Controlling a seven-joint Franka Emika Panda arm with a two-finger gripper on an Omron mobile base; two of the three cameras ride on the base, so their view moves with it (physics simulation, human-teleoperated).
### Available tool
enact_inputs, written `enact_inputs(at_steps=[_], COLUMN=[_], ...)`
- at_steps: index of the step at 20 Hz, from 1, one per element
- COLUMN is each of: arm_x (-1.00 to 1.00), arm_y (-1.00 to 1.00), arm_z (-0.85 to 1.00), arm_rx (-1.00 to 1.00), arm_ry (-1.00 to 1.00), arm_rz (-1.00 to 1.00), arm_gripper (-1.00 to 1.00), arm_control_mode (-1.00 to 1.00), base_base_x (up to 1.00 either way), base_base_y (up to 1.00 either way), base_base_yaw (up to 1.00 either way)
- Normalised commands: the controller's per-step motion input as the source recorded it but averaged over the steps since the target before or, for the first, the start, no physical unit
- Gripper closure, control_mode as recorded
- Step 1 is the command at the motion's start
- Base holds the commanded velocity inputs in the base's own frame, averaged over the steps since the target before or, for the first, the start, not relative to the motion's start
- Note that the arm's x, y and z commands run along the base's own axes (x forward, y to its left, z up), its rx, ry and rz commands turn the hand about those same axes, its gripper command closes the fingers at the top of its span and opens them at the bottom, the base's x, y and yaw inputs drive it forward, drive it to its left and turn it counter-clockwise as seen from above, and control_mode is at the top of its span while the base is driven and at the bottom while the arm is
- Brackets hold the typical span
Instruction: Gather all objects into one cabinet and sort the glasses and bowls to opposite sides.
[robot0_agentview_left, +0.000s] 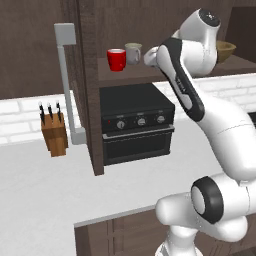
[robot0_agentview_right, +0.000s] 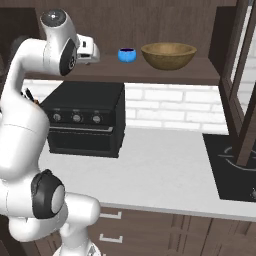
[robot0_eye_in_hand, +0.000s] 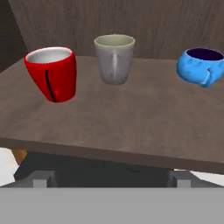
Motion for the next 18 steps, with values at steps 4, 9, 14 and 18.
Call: enact_inputs(at_steps=[4,9,14,18], arm_x=[-1.00,-1.00,-1.00,-0.75], arm_y=[-0.18,-0.42,-0.43,0.01], arm_z=[0.04,0.28,0.31,-0.02], arm_rx=[0.01,0.00,0.00,0.00], arm_ry=[0.00,0.05,0.09,0.00], arm_rz=[0.00,0.00,0.00,0.02], arm_gripper=[-1.00,-1.00,-1.00,-1.00], arm_control_mode=[-1.00,-1.00,-1.00,-1.00], base_base_x=[0.00,0.00,0.00,0.00], base_base_y=[0.00,0.00,0.00,0.00], base_base_yaw=[0.00,0.00,0.00,0.00])
